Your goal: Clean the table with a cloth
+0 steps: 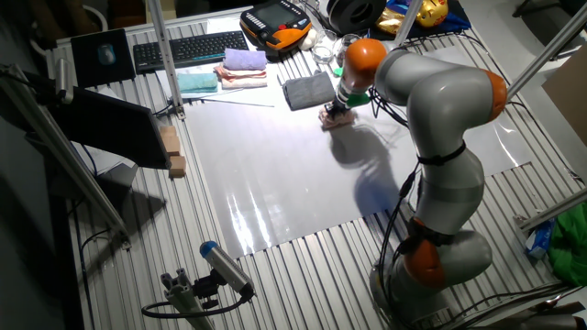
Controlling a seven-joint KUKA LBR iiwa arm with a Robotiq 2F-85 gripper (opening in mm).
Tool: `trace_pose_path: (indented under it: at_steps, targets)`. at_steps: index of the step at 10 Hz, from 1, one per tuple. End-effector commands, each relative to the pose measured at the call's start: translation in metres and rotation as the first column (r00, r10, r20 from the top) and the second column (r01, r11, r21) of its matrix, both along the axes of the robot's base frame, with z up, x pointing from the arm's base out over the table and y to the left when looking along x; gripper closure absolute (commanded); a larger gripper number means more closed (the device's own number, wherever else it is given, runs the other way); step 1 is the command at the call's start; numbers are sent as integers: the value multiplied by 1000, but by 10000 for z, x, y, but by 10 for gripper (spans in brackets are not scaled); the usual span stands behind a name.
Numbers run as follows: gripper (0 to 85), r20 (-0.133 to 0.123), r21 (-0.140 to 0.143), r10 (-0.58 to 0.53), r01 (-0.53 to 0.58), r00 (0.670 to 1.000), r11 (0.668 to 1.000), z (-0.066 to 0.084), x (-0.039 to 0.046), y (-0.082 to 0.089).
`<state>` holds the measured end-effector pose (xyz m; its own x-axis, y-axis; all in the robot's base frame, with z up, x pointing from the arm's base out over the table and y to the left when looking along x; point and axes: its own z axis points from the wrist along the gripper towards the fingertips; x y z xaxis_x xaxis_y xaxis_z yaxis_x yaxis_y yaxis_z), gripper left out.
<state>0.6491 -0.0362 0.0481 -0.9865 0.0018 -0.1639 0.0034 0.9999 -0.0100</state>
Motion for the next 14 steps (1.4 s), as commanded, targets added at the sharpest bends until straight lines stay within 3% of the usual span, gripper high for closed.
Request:
trace_pose_path:
  at_steps: [1, 4, 9, 11, 14]
  targets:
    - [850, 0, 4, 3, -3, 1000, 1000, -1, -12, -46]
    - [850, -12, -3, 10, -10, 1000, 1000, 61, -132, -282]
    - [850, -26, -30, -8, 7, 1000, 1000, 91, -351, -488]
    - [850, -22, -29, -12, 11, 1000, 1000, 51, -351, -531]
    - [850, -7, -20, -16, 16, 1000, 1000, -50, -272, -552]
